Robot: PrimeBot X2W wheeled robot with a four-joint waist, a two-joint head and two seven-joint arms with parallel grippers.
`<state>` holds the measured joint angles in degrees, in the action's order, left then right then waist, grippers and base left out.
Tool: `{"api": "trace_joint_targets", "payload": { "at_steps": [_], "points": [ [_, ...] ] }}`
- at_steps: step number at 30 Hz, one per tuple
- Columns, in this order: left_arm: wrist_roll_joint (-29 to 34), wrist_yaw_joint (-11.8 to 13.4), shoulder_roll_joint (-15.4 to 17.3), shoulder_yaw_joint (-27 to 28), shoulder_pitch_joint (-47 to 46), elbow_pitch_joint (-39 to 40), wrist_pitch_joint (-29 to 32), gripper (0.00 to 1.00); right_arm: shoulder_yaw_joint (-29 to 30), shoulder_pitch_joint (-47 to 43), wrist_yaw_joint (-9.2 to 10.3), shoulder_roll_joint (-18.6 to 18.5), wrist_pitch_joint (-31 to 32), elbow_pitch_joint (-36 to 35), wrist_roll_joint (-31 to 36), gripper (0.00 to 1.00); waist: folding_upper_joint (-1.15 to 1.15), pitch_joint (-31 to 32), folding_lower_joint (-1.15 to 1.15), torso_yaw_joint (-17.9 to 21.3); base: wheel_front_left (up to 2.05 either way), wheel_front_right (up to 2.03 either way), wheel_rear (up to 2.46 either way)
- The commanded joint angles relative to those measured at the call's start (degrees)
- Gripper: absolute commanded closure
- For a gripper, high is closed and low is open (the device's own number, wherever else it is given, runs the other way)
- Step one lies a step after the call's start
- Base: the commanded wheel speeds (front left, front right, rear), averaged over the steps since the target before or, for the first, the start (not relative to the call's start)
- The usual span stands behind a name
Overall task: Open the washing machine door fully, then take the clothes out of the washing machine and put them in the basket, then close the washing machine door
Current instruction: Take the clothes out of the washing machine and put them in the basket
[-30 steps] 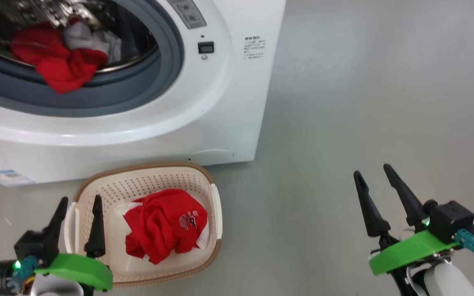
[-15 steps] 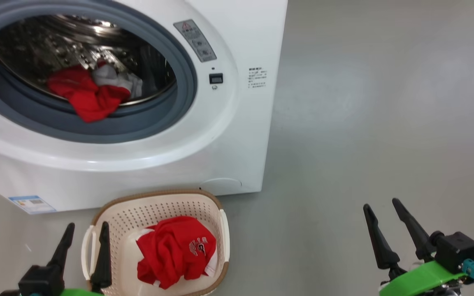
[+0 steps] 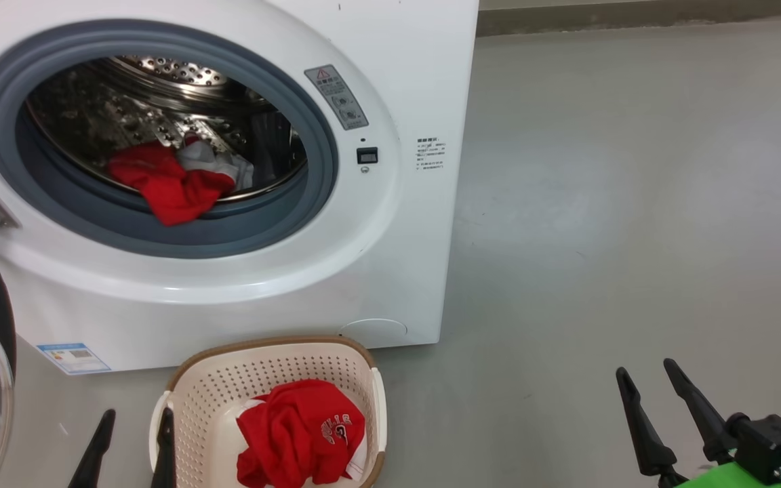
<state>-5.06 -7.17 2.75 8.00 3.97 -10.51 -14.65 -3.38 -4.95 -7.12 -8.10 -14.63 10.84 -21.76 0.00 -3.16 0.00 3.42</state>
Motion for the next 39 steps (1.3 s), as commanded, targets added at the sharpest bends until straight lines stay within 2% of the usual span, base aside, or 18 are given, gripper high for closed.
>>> {"api": "trace_joint_targets", "payload": {
  "at_steps": [1, 19, 27, 32, 39],
  "points": [
    [0.1, -0.3, 0.4, 2.5, 0.1, 2.3, -0.3, 0.0, -0.6, -0.1, -0.36, -1.1, -0.4, -1.8, -0.6, 0.0, 0.0, 0.2, 0.0, -0.2, 0.0, 0.0, 0.0],
    [-0.8, -0.2, 0.1, 3.0, 1.0, 4.2, -0.3, 0.0, -0.1, 0.1, -0.36, -0.7, -0.4, -2.2, -0.2, 0.0, 0.0, -0.5, 0.0, -0.2, 0.0, 0.0, 0.0],
    [-0.6, -0.1, 0.1, 2.6, -1.8, 3.1, -0.3, 0.0, -0.9, 2.6, -0.36, 0.2, -0.4, -2.5, 0.0, 0.0, 0.0, -3.8, 0.0, 0.4, 0.0, 0.0, 0.0],
    [1.1, -0.1, 0.6, 1.8, -7.1, -0.8, -0.3, 0.0, -1.5, 5.3, -0.36, 1.3, -0.4, -2.3, 0.0, 0.0, 0.0, -7.4, 0.0, 0.8, 0.0, 0.0, 0.0],
    [4.9, 1.0, 4.0, -0.2, -19.8, -11.0, -0.3, 0.0, -2.0, 9.1, -0.36, 2.6, -0.4, -2.4, 0.1, 0.0, 0.0, -13.4, 0.0, 1.4, 0.0, 0.0, 0.0]
  ]
}}
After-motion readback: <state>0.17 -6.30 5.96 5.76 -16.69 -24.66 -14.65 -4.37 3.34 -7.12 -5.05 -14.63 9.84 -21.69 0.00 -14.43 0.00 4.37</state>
